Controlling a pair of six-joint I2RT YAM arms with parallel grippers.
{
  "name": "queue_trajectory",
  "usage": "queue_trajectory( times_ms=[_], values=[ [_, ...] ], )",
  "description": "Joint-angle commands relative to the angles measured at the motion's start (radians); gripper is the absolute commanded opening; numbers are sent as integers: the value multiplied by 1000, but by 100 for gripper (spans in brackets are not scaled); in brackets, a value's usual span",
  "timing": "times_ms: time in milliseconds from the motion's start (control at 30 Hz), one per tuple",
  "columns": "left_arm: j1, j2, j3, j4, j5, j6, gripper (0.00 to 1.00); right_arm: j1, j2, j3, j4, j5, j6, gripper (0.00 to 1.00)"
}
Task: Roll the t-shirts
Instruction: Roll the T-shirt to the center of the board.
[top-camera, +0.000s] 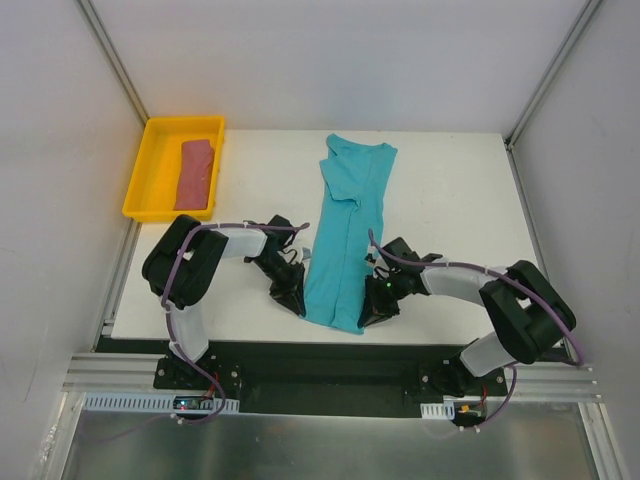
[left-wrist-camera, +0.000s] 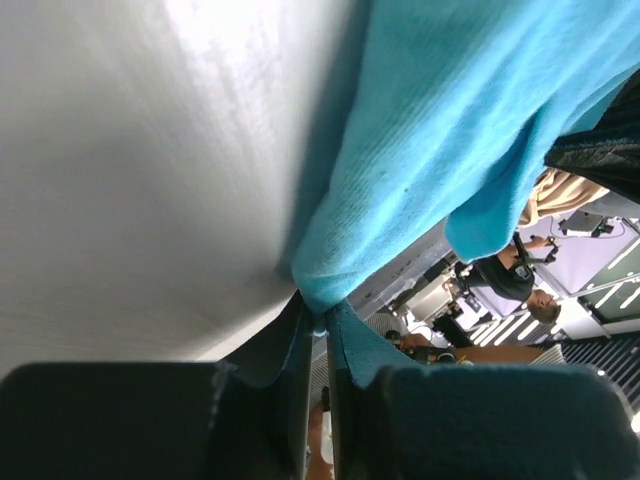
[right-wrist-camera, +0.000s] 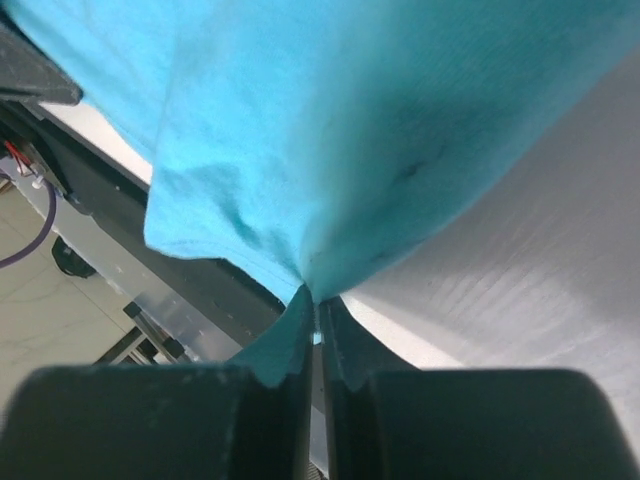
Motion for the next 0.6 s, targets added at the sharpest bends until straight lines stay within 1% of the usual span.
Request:
queue_trajectory(
  times_ms=[0,100,200,400,567],
  values=[
    [-9,-56,29,16,42,33,6,1,-59,69,-112,-39,-69,2],
    [-9,-90,29,15,68,36,4,-13,-97,94,-200,-42,-89,1],
    [-9,-99,44,16,94,49,4,-28,-120,118,-237,-44,-108,1],
    [0,-134,57,15,137,49,3,-53,-123,152,-263,-32,-138,1],
    [34,-157,40,15,119,31,4,-67,-108,161,-266,-15,-142,1]
  ],
)
